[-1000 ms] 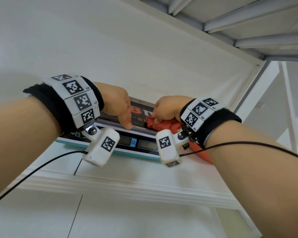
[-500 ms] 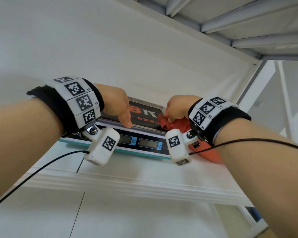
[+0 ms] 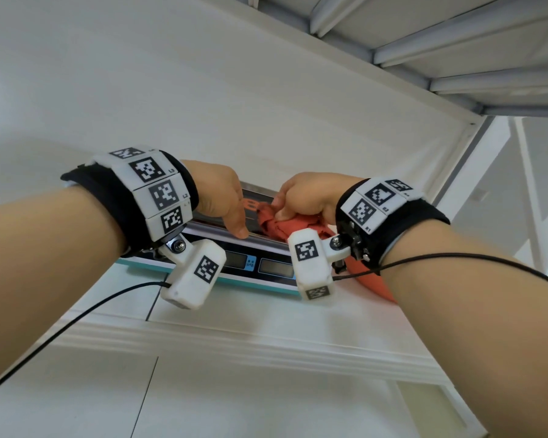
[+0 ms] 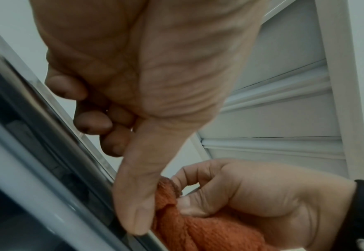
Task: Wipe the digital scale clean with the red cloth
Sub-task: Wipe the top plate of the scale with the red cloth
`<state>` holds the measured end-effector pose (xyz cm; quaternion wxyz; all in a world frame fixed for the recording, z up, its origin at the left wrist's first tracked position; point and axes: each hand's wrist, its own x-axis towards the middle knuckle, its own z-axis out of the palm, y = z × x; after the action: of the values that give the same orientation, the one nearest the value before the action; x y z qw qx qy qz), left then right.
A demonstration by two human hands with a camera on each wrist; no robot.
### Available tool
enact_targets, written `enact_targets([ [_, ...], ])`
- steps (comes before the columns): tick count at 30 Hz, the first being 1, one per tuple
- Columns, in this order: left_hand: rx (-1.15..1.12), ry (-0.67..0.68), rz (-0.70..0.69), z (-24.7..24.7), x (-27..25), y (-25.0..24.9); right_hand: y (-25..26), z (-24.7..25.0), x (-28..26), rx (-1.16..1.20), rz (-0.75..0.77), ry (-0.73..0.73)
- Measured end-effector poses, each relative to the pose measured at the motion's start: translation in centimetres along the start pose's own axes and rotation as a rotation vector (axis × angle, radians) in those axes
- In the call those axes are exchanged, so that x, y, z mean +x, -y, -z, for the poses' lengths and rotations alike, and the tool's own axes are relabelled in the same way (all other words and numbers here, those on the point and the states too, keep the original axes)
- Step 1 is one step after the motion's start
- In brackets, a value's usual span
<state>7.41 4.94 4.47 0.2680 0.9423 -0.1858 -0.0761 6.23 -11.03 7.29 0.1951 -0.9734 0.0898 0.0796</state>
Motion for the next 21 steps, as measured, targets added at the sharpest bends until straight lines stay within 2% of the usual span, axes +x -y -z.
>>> enact_targets([
  [2,-0.015,0.009,0.002,0.1,-0.1,0.2,-0.4,0.6,0.2,-0.034,-0.041,-0.033],
  [5,-0.017,0.035,0.008,0.4,-0.2,0.5,-1.0,1.6,0.0,-0.409,-0.081,-0.084],
  [8,-0.014,0.036,0.025,0.7,-0.2,1.0,-0.9,1.5,-0.9,-0.776,-0.11,0.044],
  [12,-0.014,0.029,0.03,0.6,-0.1,1.1,0.3,0.7,-1.1,-0.811,-0.101,0.087],
  [17,-0.009,0.021,0.02,0.7,-0.2,1.1,1.3,-0.1,-0.1,-0.864,-0.027,0.024],
  [21,-0.003,0.022,0.01,0.8,-0.2,1.1,2.0,-0.7,-0.2,-0.732,0.02,-0.042],
])
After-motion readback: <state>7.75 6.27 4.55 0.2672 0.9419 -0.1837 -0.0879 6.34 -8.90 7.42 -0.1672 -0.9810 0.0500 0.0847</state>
